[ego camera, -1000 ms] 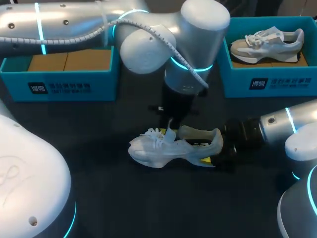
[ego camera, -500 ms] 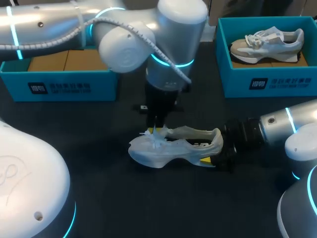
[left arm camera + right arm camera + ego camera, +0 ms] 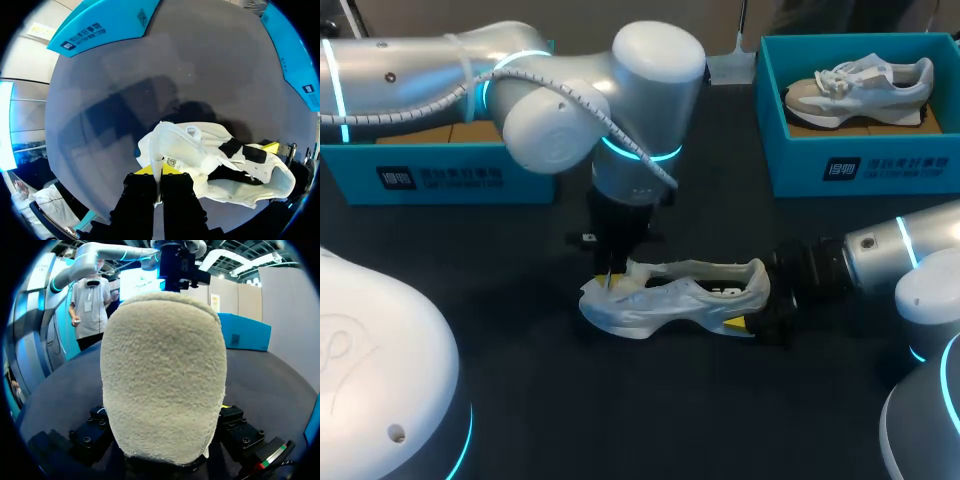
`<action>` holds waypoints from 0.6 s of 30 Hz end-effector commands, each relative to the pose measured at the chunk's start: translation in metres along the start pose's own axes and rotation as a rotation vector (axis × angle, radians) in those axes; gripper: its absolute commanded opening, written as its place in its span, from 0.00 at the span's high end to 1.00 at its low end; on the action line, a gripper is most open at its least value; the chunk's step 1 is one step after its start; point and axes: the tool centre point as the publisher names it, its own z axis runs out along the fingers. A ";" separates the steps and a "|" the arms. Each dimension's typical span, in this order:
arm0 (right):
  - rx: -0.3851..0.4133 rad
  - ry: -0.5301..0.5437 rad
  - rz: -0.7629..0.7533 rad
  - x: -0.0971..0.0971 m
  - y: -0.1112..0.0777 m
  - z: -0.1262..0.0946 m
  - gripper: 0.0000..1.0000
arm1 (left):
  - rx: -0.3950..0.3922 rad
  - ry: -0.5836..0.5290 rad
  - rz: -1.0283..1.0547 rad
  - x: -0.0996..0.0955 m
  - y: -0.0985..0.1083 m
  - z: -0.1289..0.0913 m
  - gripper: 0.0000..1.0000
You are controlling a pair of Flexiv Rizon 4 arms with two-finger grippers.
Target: Take the shoe out of the shoebox, open the shoe tongue, remove and reinsert the insole, then place the shoe into the shoebox
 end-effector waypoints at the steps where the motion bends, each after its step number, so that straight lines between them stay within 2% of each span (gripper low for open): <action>1: 0.004 -0.002 0.001 -0.001 -0.003 0.004 1.00 | -0.008 -0.005 -0.009 -0.002 -0.003 0.014 0.97; 3: 0.004 -0.002 0.001 -0.001 -0.003 0.004 1.00 | -0.010 -0.011 -0.013 -0.003 -0.004 0.018 0.90; 4: 0.004 -0.002 0.001 -0.001 -0.003 0.004 1.00 | -0.015 -0.014 -0.018 -0.004 -0.004 0.020 0.83; 9: 0.004 -0.002 0.001 -0.001 -0.003 0.004 1.00 | -0.029 -0.021 -0.044 -0.013 -0.004 0.028 0.61; 18: 0.004 -0.002 0.001 -0.001 -0.003 0.004 1.00 | -0.049 -0.023 -0.088 -0.026 -0.004 0.029 0.47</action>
